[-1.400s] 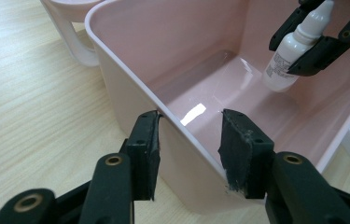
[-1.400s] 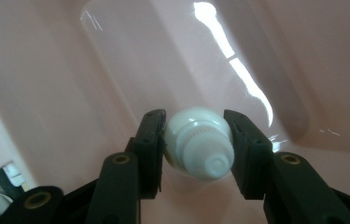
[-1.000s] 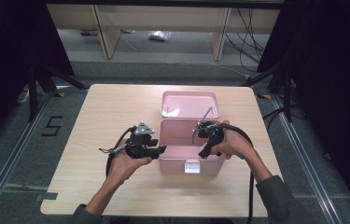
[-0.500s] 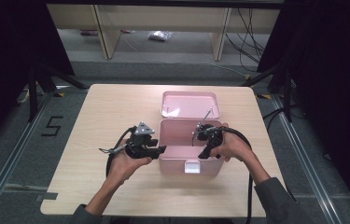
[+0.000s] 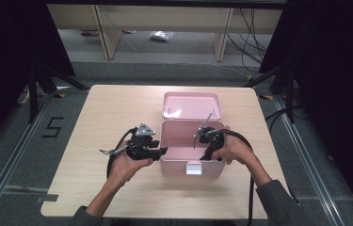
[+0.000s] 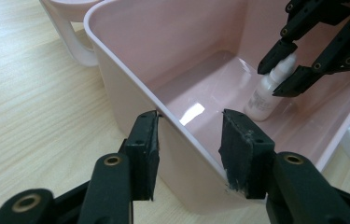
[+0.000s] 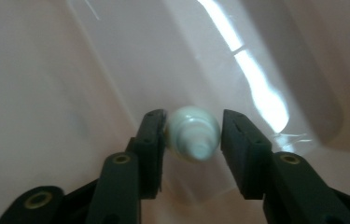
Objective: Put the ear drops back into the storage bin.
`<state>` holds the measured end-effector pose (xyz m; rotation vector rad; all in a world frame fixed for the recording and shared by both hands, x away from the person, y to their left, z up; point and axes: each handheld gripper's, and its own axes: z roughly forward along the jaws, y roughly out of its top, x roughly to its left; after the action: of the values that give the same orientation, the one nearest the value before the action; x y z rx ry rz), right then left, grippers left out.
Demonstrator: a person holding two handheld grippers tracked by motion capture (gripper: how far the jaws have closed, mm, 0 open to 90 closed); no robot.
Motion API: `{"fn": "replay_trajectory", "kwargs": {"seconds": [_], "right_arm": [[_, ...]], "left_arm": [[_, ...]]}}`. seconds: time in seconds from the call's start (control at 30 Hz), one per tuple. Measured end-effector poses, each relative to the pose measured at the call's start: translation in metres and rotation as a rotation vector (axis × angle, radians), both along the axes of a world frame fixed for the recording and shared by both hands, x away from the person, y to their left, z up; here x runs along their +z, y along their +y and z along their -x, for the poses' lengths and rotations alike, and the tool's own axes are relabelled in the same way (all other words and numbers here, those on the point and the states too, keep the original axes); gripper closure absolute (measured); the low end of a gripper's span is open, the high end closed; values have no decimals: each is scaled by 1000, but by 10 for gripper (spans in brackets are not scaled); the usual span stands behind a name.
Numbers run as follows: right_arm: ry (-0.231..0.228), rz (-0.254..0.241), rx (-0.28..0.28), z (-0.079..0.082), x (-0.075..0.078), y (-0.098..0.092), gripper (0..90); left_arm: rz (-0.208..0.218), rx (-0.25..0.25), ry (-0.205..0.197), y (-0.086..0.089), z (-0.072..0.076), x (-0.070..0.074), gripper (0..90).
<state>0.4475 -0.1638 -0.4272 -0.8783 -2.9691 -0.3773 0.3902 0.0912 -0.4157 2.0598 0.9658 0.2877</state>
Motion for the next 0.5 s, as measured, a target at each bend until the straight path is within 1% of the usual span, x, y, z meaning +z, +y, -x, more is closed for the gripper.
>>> {"fn": "replay_trajectory", "kwargs": {"seconds": [0.03,0.07,0.1,0.13,0.17,0.2,0.23,0.27,0.3,0.33,0.37,0.4,0.43,0.47,0.5], "right_arm": [[-11,-9,26,-1,1,0,626],[-12,13,26,-1,3,-1,625],[-4,-3,15,0,4,-1,612],[-5,-8,19,-1,4,-2,588],[-5,-13,6,0,5,-2,567],[-8,-15,9,0,6,-2,554],[-17,-23,3,0,8,-3,547],[-13,-35,-10,1,10,-5,532],[-24,-55,-5,0,13,-6,495],[-31,-68,2,0,14,-7,479],[-35,-70,-11,1,17,-8,470],[-45,-76,-3,1,20,-9,450],[-58,-90,-16,3,24,-9,433],[-73,-109,-11,3,27,-10,432],[-75,-121,-26,4,30,-11,430]], "left_arm": [[3,2,1,0,0,0,565],[4,2,1,0,0,0,565],[3,3,0,0,0,0,566],[-1,3,-1,0,0,0,566],[-1,3,-1,0,0,0,566],[-1,3,-1,0,0,0,565],[1,3,-1,0,0,0,564],[1,5,-2,0,0,0,565],[3,0,2,0,0,0,565],[4,1,1,-1,0,0,564],[4,0,2,-1,0,0,563],[0,6,-3,-1,0,0,562],[-1,5,-1,-1,0,0,562],[2,8,-2,-1,0,0,563],[4,3,1,-1,0,0,562]]}}
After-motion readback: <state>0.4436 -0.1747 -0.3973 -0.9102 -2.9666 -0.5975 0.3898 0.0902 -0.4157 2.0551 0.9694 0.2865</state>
